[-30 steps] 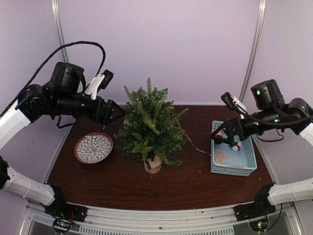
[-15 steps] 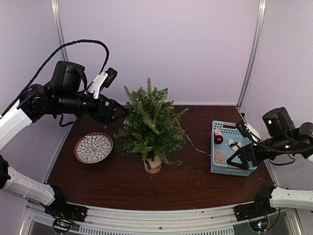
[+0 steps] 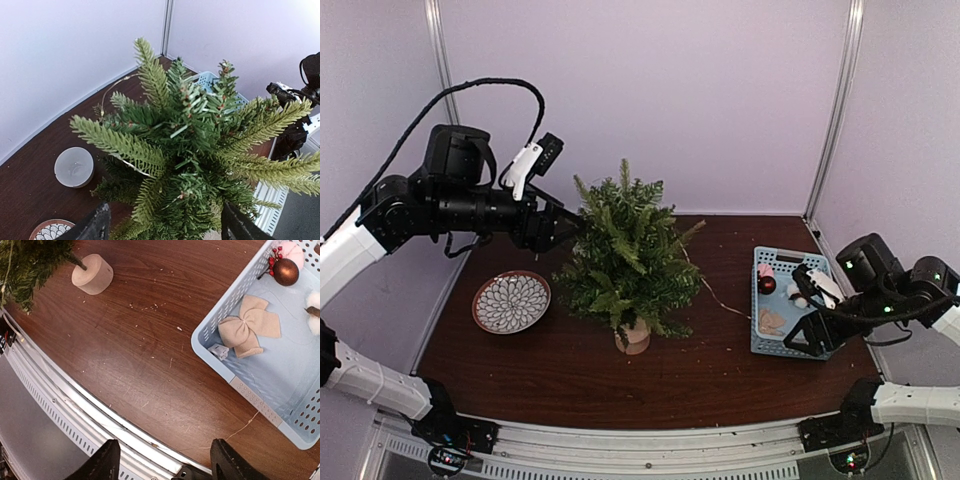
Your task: Decorate the small christmas tree
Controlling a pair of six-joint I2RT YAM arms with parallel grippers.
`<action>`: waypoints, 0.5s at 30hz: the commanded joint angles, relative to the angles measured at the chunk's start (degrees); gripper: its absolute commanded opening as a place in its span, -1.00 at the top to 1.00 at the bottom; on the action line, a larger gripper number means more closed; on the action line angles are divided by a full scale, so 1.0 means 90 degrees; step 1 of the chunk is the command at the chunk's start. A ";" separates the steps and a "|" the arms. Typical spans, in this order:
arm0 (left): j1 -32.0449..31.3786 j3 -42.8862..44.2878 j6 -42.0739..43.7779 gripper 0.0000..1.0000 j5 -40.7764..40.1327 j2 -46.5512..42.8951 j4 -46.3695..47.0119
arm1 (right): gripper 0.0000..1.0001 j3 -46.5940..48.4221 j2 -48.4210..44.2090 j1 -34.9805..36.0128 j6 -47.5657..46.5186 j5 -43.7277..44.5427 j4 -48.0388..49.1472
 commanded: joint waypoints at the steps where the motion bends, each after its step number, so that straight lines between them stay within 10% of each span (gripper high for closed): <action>1: 0.0019 -0.0065 0.0248 -0.51 0.0130 -0.0083 0.0441 | -0.27 -0.0060 0.0030 -0.0029 0.0089 0.0353 0.0125; 8: 0.0019 -0.0181 0.0311 -0.49 0.0077 -0.0156 0.0561 | -0.17 -0.0120 0.0381 -0.0029 0.0140 0.0374 0.0285; 15: 0.0019 -0.0221 0.0340 -0.44 0.0025 -0.0202 0.0631 | 0.62 -0.0099 0.0505 -0.0031 0.0105 0.0209 0.0515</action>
